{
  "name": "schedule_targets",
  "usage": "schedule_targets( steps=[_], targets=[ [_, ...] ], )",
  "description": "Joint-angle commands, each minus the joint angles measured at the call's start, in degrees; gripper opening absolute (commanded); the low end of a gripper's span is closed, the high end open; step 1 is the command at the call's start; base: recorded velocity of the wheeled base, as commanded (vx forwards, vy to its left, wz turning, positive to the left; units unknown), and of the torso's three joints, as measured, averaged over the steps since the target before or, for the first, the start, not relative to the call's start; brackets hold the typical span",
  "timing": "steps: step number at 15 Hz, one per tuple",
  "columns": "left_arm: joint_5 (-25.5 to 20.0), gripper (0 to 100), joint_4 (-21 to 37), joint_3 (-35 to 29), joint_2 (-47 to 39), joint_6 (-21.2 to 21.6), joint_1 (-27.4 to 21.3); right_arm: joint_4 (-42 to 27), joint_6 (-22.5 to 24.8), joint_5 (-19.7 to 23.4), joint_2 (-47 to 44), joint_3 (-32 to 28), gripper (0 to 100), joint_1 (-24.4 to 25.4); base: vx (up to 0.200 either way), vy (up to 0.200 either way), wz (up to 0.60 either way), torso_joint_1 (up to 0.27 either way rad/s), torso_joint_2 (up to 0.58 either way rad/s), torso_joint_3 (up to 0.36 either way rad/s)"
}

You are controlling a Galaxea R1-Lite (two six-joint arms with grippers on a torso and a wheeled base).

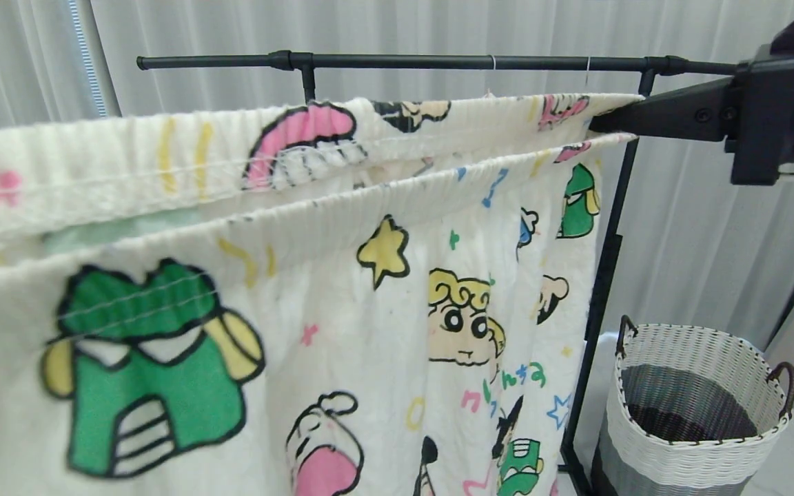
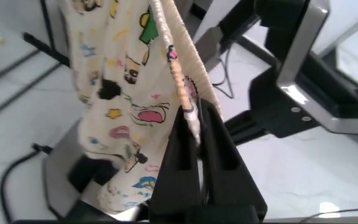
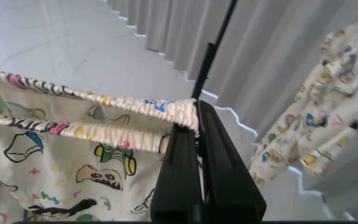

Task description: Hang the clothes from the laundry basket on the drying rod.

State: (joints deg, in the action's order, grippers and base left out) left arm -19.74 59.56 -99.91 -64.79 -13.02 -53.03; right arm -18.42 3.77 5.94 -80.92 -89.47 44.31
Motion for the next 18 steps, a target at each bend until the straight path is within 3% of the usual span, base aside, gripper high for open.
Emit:
schedule_targets(
  steps=[1, 2, 3, 6, 8, 11, 14, 18],
  targets=[
    [2.77, 0, -0.06, 1.30, -4.38, 12.67, 10.49, -2.15, 0.10, -0.05, 3.67, -0.09, 0, -2.39, 0.000, 0.000, 0.00, 0.000, 0.00, 0.000],
    [4.53, 0, -0.32, 1.04, -6.13, 17.85, 13.39, -4.96, 0.10, -0.05, 5.69, -0.01, 0, -3.09, 0.000, 0.000, 0.00, 0.000, 0.00, 0.000],
    [4.80, 0, -1.29, 0.95, -7.19, 19.61, 14.71, -7.68, 0.10, -0.05, 7.27, 0.08, 0, -4.15, 0.000, 0.000, 0.00, 0.000, 0.00, 0.000],
    [5.23, 0, -9.99, 2.62, -9.74, 19.52, 14.88, -12.25, 0.10, 0.22, 10.17, 0.35, 0, -3.88, 0.000, 0.000, 0.00, 0.000, 0.00, 0.000],
    [5.76, 0, -13.07, 4.46, -10.18, 19.52, 14.88, -14.10, 0.10, 0.13, 10.43, 1.93, 0, 1.48, 0.000, 0.000, 0.00, 0.000, 0.00, 0.000],
    [6.03, 0, -13.07, 5.87, -9.12, 19.44, 14.88, -13.48, 0.98, -0.40, 9.64, 3.69, 0, 2.62, 0.000, 0.000, 0.00, 0.000, 0.00, 0.000],
    [6.03, 0, -13.16, 5.96, -8.95, 19.17, 14.97, -12.52, 1.07, -5.15, 8.76, 3.77, 0, 2.18, 0.000, 0.000, 0.00, 0.000, 0.00, 0.000],
    [5.94, 0, -13.24, 6.05, -9.04, 19.26, 14.62, -12.52, 1.07, -5.06, 8.32, 3.77, 0, 2.88, 0.000, 0.000, 0.00, 0.000, 0.00, 0.000]
  ],
)
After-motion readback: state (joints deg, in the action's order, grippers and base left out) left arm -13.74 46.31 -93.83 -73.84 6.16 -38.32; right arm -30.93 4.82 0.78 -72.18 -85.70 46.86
